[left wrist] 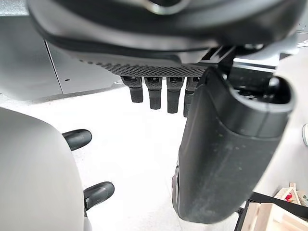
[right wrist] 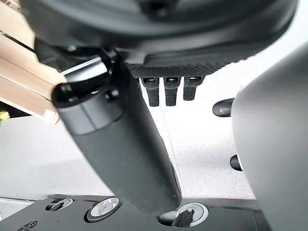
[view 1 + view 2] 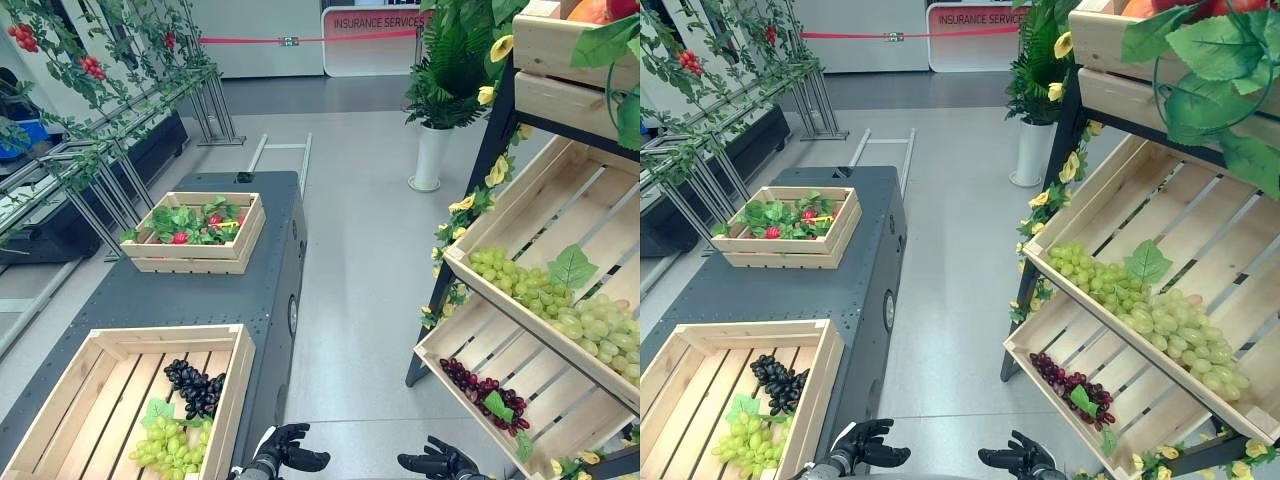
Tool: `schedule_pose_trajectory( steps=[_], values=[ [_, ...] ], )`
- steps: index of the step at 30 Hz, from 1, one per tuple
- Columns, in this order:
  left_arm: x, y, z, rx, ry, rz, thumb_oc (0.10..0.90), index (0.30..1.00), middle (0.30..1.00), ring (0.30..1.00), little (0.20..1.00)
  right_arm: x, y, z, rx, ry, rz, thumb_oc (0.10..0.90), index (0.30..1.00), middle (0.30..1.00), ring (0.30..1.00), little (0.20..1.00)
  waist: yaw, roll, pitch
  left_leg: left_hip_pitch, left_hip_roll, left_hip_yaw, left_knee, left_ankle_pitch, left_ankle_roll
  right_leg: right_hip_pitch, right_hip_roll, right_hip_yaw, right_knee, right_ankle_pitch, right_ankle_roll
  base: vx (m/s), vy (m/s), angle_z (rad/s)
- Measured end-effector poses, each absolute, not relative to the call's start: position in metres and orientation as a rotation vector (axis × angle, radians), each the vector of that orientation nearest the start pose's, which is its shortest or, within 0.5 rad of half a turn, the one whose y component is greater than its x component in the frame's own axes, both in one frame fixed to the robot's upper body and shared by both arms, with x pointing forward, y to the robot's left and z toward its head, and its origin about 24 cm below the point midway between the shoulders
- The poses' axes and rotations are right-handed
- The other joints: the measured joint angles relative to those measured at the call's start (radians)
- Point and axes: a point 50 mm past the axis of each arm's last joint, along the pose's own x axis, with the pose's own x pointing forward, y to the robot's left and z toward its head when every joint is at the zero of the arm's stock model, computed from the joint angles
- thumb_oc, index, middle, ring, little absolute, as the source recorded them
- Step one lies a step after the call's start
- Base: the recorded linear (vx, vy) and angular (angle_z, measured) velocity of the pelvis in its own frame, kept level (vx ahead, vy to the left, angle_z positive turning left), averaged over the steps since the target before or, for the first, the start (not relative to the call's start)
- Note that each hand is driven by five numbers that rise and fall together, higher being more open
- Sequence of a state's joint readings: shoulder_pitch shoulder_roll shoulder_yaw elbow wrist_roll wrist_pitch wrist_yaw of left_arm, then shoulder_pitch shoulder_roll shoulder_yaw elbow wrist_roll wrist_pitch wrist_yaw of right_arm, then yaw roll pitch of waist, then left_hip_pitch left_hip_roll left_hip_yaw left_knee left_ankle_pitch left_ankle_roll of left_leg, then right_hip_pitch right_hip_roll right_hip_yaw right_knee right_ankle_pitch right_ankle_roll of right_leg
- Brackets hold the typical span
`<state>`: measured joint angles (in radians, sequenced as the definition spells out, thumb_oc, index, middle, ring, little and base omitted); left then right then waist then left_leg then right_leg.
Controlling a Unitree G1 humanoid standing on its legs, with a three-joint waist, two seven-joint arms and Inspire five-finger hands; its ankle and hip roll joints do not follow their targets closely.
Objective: Pick up the fruits from the basket on one side to the basket on the other side
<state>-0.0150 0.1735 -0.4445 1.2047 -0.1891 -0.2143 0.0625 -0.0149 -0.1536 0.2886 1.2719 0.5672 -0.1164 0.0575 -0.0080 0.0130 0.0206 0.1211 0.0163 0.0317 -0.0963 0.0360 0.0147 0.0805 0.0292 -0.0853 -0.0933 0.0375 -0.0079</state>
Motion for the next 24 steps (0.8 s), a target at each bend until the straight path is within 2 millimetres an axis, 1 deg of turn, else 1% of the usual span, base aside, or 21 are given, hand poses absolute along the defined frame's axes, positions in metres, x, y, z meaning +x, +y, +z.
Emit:
schedule_pose_trajectory(
  steps=[5,11,20,22,24],
  values=[
    [0.1105,0.1773,-0.1598,0.272,0.993,-0.135,0.800,0.900,0.900,0.900,0.900,0.0928,-0.1888,-0.1677,0.188,1.140,-0.160,0.800,0.900,0.900,0.900,0.900,0.000,-0.006,-0.004,0.000,0.000,0.000,0.000,0.000,0.000,-0.001,0.000,0.001,0.000,0.000,0.000,0.00,0.000,0.00],
    [0.1098,0.1741,-0.1609,0.228,1.024,-0.213,0.800,0.900,0.900,0.900,0.900,0.0927,-0.1884,-0.1679,0.189,1.144,-0.157,0.800,0.900,0.900,0.900,0.900,-0.003,-0.009,-0.007,0.002,0.000,0.002,0.000,0.000,0.001,-0.001,0.000,0.004,0.000,0.000,0.000,0.00,0.000,-0.01],
    [0.1094,0.1749,-0.1618,0.238,1.047,-0.198,0.800,0.900,0.900,0.900,0.900,0.0926,-0.1879,-0.1681,0.182,1.155,-0.149,0.800,0.900,0.900,0.900,0.900,-0.002,-0.010,-0.009,0.004,0.000,0.006,0.000,-0.001,0.002,0.001,0.001,0.015,0.000,0.001,0.001,0.00,-0.004,-0.02],
    [0.1101,0.1743,-0.1614,0.249,1.037,-0.210,0.800,0.900,0.900,0.900,0.900,0.0925,-0.1879,-0.1682,0.182,1.156,-0.148,0.800,0.900,0.900,0.900,0.900,-0.002,-0.010,-0.010,0.004,0.000,0.005,0.000,-0.001,0.003,0.002,0.001,0.014,0.000,0.001,0.001,0.00,0.000,0.00],
    [0.1132,0.1715,-0.1599,0.303,1.004,-0.262,0.800,0.900,0.900,0.900,0.900,0.0925,-0.1878,-0.1682,0.181,1.156,-0.147,0.800,0.900,0.900,0.900,0.900,-0.001,-0.009,-0.010,0.004,0.000,0.004,0.000,0.002,0.006,0.002,0.000,0.012,0.000,0.001,0.001,-0.02,-0.008,0.01]
  ],
)
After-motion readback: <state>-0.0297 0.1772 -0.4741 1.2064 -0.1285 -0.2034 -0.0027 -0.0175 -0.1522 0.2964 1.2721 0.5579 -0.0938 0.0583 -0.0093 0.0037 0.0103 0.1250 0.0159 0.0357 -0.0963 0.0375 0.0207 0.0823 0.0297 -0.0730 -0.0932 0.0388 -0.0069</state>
